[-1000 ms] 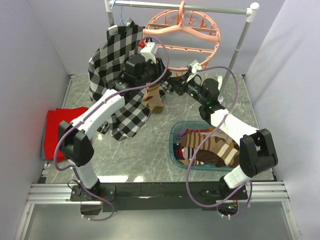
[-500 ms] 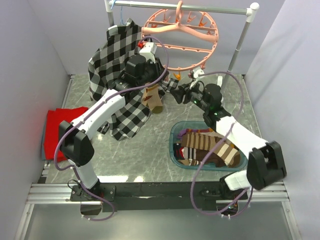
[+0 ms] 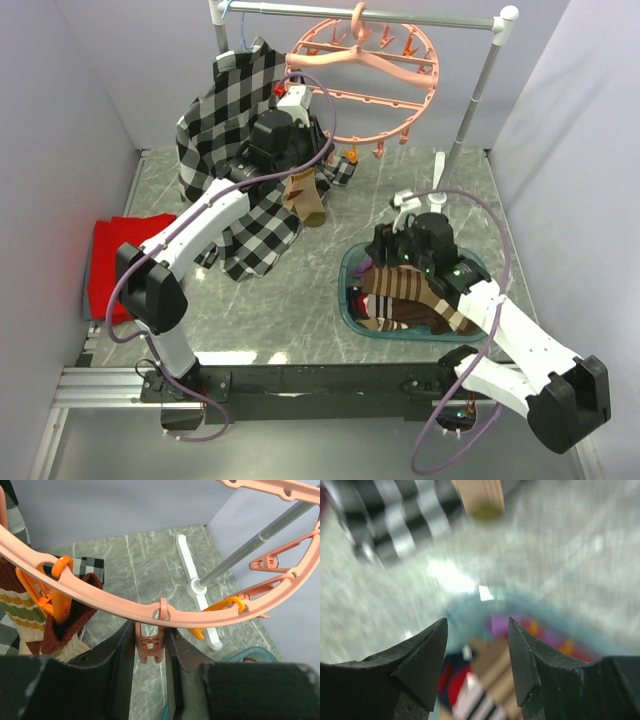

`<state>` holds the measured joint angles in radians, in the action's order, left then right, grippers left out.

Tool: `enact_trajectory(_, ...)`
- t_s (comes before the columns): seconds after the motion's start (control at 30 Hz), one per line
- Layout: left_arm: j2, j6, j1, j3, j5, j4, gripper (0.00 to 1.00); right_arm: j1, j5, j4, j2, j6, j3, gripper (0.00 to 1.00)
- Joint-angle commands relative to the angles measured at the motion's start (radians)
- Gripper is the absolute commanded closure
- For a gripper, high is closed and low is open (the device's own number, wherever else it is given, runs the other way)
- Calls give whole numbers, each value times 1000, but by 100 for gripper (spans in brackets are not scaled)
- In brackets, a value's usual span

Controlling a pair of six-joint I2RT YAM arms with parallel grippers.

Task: Clip the socks to the hanger
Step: Pick up the sock from the bin.

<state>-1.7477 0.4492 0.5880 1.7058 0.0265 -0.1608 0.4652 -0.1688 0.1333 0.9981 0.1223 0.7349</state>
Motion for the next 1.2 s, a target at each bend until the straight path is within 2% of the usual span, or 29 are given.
enact_trajectory(0.0,48,-7,10,49,-51,-43,84,4,9,250,-35,-32,1,43)
enact_trajectory(0.1,56,-6,9,51,-62,-57,84,10,5,285,-4,-82,38,46)
enact_trajectory(0.2,57,-9,10,64,-69,-77,84,23,38,382,103,-113,125,47)
enact_trajectory(0.3,60,-7,10,69,-69,-85,84,78,115,419,183,-171,159,50)
enact_trajectory(0.43,68,-6,13,61,-69,-86,84,133,166,416,258,-178,155,54)
enact_trajectory(0.7,74,-7,15,54,-73,-89,85,184,261,433,430,-176,185,55)
enact_trajectory(0.83,73,-7,15,49,-73,-89,85,205,299,443,485,-182,198,68)
enact_trajectory(0.9,71,-7,16,49,-69,-92,85,216,314,451,497,-182,201,72)
enact_trajectory(0.97,74,-7,16,46,-66,-89,85,222,325,457,499,-179,202,80)
enact_trajectory(1.03,79,-12,16,48,-68,-89,85,224,341,473,479,-164,207,90)
enact_trajectory(1.17,83,-17,16,51,-65,-91,85,224,330,505,387,-151,221,100)
